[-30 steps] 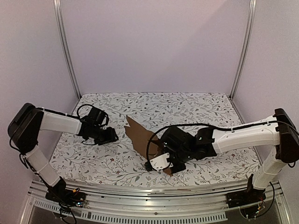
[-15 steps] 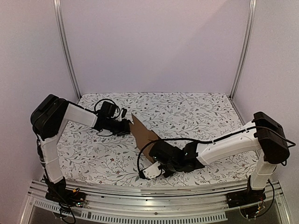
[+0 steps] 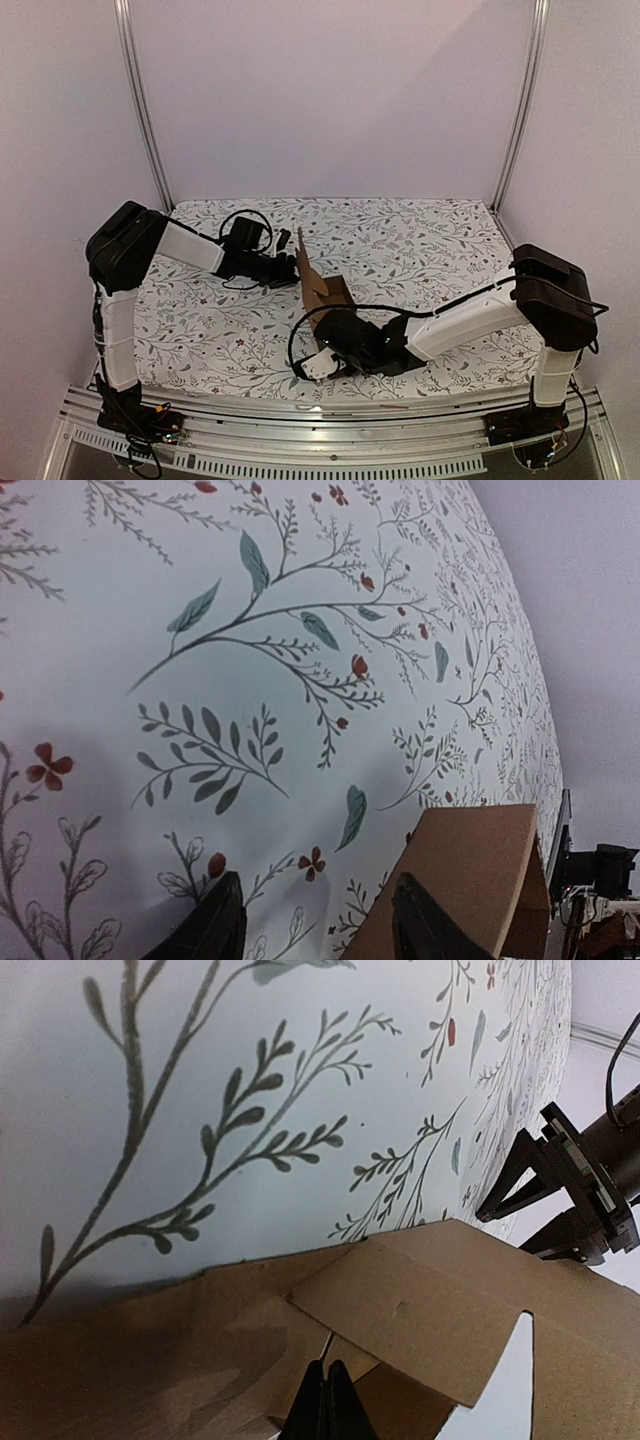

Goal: Fold the paper box

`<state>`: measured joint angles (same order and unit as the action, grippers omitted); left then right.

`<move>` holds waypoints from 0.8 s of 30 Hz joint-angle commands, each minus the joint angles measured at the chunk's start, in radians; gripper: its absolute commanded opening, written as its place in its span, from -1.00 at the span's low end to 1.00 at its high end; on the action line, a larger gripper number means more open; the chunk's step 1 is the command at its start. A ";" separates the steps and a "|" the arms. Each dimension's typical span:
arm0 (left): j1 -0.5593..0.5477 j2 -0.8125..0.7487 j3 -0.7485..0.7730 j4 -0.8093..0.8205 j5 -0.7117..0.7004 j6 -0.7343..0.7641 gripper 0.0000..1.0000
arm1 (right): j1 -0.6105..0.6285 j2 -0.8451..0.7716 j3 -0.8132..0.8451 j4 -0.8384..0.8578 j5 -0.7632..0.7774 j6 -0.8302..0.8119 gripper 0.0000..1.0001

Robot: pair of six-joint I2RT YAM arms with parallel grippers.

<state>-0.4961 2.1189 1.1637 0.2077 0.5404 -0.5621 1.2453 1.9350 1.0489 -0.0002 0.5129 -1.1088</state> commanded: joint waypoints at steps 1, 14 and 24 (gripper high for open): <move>-0.047 0.049 -0.001 -0.038 0.036 0.016 -0.01 | -0.028 0.069 0.012 0.149 0.073 -0.071 -1.00; -0.038 0.014 -0.047 -0.004 -0.016 -0.015 -0.04 | -0.047 -0.009 -0.044 0.116 0.005 -0.028 -0.97; -0.035 -0.002 -0.049 0.025 -0.045 -0.042 -0.05 | -0.055 -0.267 0.036 -0.379 -0.234 0.244 -0.79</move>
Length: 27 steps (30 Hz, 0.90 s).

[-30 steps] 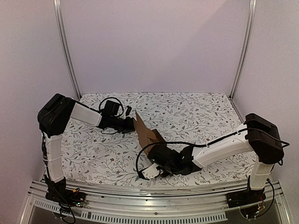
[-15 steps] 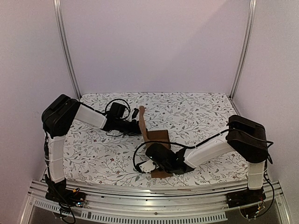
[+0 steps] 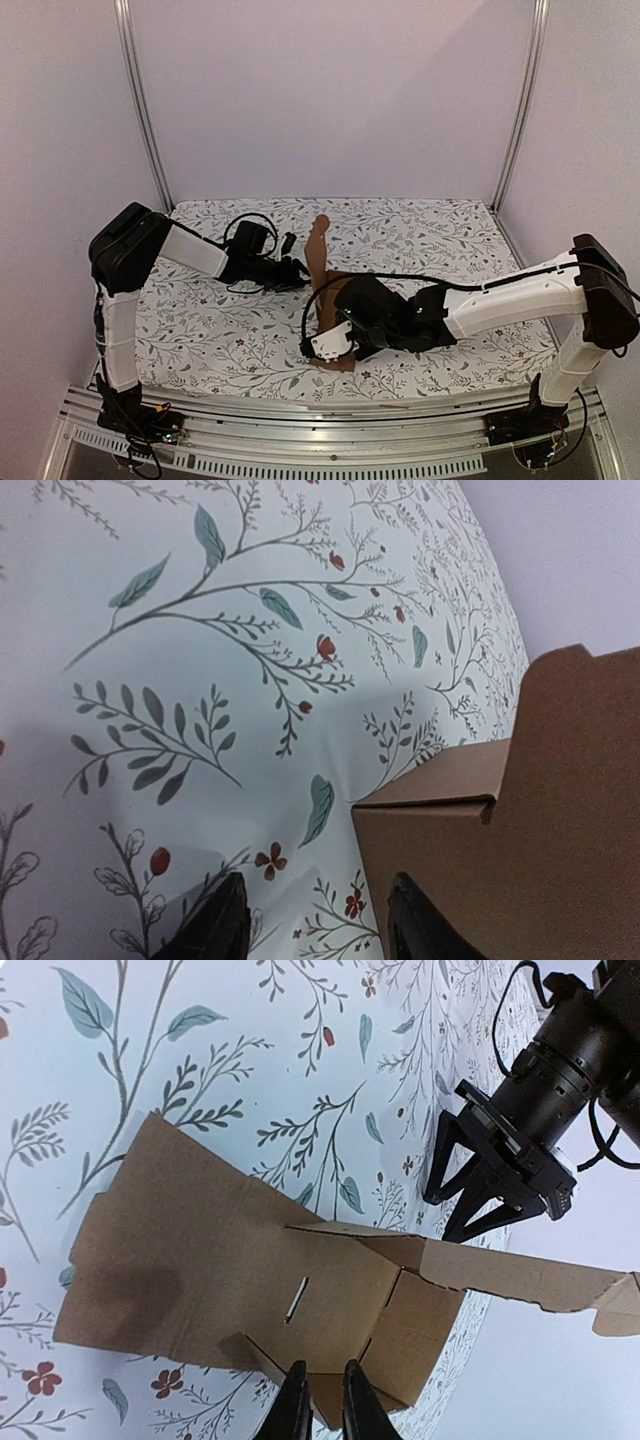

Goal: Fold the paper box

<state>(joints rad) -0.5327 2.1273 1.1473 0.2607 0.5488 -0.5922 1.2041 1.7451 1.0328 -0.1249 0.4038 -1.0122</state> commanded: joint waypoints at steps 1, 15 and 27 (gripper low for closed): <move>0.004 -0.020 -0.042 -0.028 -0.062 -0.012 -0.04 | -0.034 -0.091 0.083 -0.317 -0.186 0.182 -0.78; 0.117 -0.088 -0.001 -0.076 -0.178 -0.019 0.10 | -0.469 -0.137 0.215 -0.327 -0.826 0.709 0.25; 0.114 0.127 0.365 -0.109 -0.196 -0.081 0.13 | -0.167 -0.061 0.114 -0.173 -0.429 0.554 0.33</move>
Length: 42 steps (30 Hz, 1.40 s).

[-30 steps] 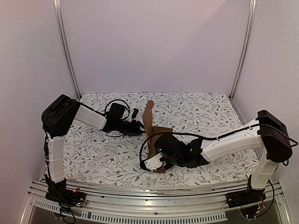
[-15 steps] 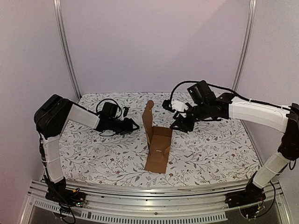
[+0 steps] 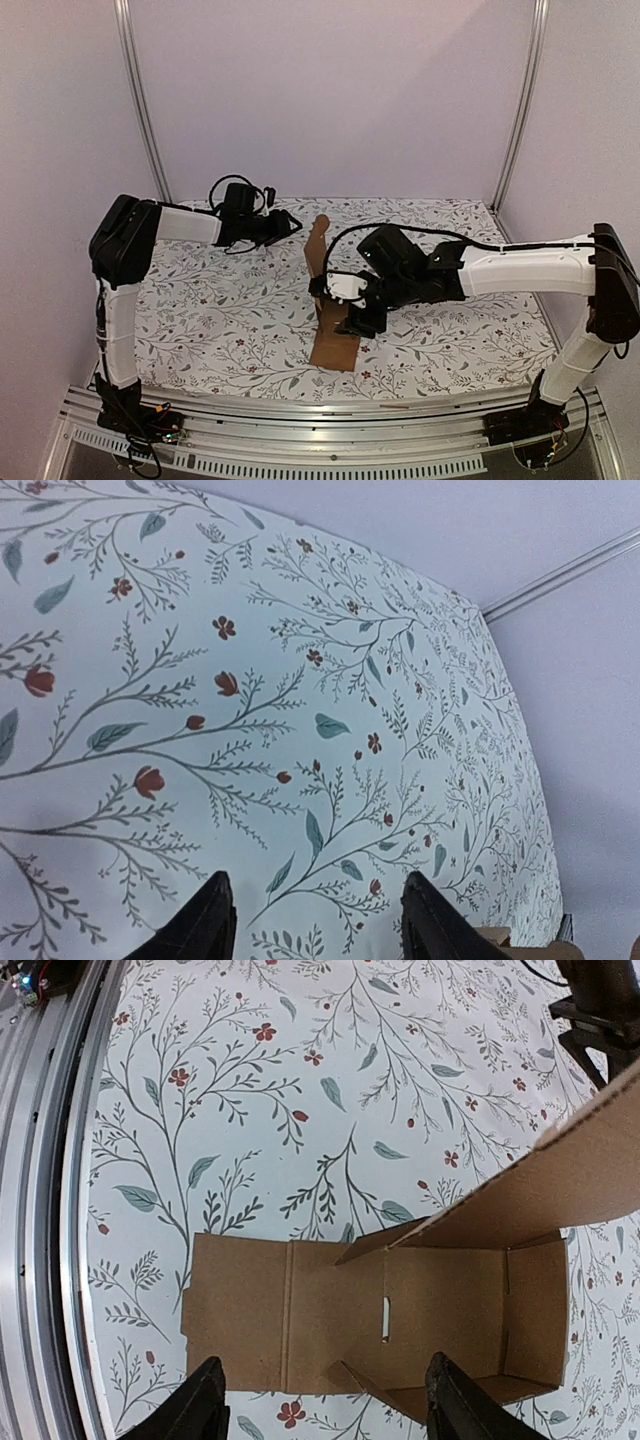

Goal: Fold the paper box

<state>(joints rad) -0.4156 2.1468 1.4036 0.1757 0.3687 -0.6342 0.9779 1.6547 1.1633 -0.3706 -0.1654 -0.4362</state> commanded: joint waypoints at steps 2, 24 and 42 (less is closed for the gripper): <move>-0.010 0.164 0.177 -0.010 -0.014 -0.068 0.13 | 0.099 0.046 -0.022 0.119 0.253 -0.022 0.33; -0.125 0.434 0.476 0.085 -0.028 -0.147 0.13 | 0.187 0.233 0.042 0.215 0.483 0.132 0.35; -0.132 0.398 0.315 0.241 0.074 -0.147 -0.02 | 0.144 0.299 0.053 0.288 0.476 0.141 -0.12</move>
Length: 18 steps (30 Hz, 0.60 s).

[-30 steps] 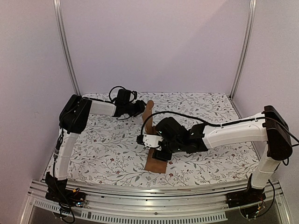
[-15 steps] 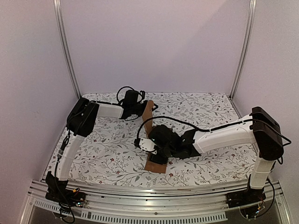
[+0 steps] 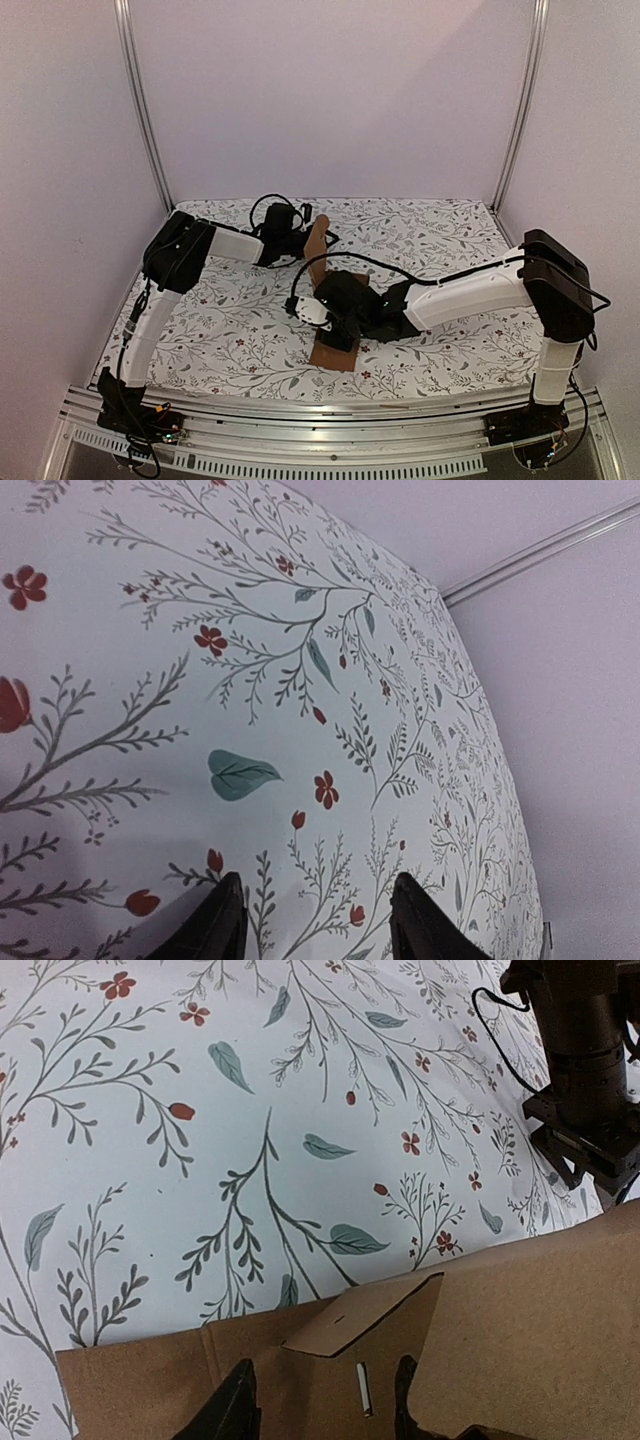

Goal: Fold the paper box

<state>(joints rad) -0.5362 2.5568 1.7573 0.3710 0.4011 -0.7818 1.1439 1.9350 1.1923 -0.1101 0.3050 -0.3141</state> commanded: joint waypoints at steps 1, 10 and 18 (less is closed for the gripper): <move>-0.011 -0.012 -0.043 0.052 0.046 0.001 -0.02 | -0.031 0.020 0.024 0.028 0.006 0.019 -0.17; -0.014 -0.024 -0.084 0.097 0.082 0.009 -0.12 | -0.095 0.027 0.018 0.033 0.006 -0.006 -0.51; -0.016 -0.058 -0.118 0.069 0.055 0.074 -0.14 | -0.103 -0.084 -0.082 0.017 -0.289 -0.051 -0.22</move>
<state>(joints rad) -0.5369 2.5340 1.6604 0.4934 0.4641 -0.7681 1.0367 1.9327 1.1751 -0.0849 0.2134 -0.3321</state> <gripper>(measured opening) 0.433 0.313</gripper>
